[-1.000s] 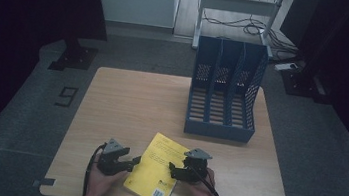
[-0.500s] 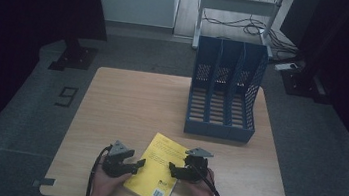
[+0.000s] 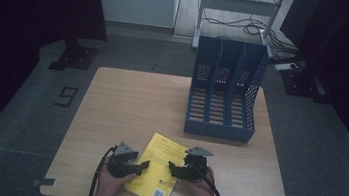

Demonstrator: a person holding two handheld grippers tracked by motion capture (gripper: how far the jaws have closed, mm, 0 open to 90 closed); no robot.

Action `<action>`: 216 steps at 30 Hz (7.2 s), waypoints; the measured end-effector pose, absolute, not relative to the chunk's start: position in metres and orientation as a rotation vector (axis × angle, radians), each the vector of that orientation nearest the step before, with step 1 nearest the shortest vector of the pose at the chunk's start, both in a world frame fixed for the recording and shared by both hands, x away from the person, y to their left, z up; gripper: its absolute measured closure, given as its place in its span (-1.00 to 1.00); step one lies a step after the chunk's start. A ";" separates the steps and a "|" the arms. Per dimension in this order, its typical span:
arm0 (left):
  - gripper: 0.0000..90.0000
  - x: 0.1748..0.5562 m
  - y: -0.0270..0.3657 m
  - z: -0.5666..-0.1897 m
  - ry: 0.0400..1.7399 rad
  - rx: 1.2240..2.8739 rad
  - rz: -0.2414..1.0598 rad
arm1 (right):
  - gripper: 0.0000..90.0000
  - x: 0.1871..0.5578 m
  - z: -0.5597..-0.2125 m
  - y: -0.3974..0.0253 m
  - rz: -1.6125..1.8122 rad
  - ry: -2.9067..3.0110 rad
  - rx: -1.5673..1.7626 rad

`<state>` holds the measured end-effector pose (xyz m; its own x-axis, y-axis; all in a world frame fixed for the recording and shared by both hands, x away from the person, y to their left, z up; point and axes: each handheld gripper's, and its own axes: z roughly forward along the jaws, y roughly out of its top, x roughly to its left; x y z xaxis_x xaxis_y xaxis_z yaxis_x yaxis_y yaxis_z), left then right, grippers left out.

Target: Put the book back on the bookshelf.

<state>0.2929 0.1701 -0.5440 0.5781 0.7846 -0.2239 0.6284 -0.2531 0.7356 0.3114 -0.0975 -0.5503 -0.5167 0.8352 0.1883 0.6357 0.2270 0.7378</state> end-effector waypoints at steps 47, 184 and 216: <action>-0.30 0.297 0.157 -0.546 1.143 1.975 0.208 | -0.73 0.313 -0.553 -0.095 1.201 2.240 1.363; 0.83 0.270 0.154 -0.502 0.923 1.805 0.275 | -0.72 0.307 -0.547 -0.111 1.316 2.240 1.348; 0.84 0.255 0.158 -0.479 0.803 1.749 0.296 | -0.79 0.304 -0.539 -0.118 1.534 2.249 1.321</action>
